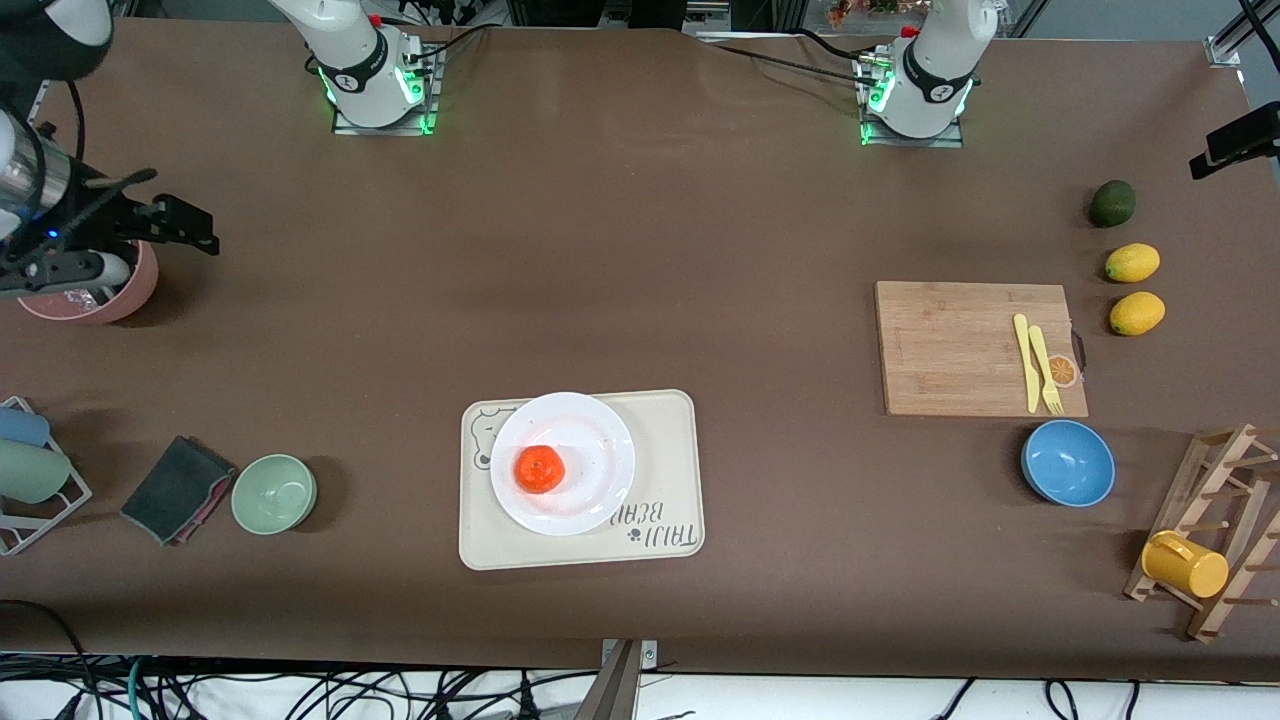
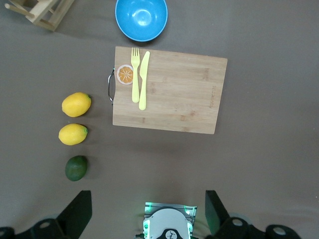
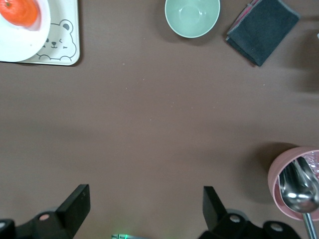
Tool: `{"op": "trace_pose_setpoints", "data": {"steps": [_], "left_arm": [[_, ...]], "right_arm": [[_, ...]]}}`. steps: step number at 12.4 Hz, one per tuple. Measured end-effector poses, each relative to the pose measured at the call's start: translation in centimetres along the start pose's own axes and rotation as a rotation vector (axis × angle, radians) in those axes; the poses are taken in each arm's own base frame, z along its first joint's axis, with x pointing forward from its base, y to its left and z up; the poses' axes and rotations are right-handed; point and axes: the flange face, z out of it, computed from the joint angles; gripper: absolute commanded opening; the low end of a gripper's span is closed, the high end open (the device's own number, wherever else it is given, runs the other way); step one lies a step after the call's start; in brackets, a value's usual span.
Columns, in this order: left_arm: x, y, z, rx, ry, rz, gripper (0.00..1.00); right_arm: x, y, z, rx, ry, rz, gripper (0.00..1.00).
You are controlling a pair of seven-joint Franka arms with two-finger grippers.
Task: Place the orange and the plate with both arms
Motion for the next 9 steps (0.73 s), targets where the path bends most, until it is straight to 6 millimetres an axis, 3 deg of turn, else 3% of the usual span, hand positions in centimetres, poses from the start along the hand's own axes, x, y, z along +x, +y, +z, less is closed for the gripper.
{"op": "trace_pose_setpoints", "data": {"steps": [5, 7, 9], "left_arm": [[5.1, 2.1, 6.5, -0.081, -0.137, -0.08, 1.0], [5.8, 2.4, 7.4, -0.08, -0.156, -0.076, 1.0], [5.7, 2.3, 6.4, -0.082, -0.131, -0.048, 1.0]], "right_arm": [[-0.2, -0.2, -1.7, -0.002, 0.015, -0.003, 1.0], [-0.1, -0.1, -1.8, -0.002, 0.016, -0.003, 1.0], [0.0, -0.1, -1.7, -0.002, 0.014, -0.003, 1.0]]}}
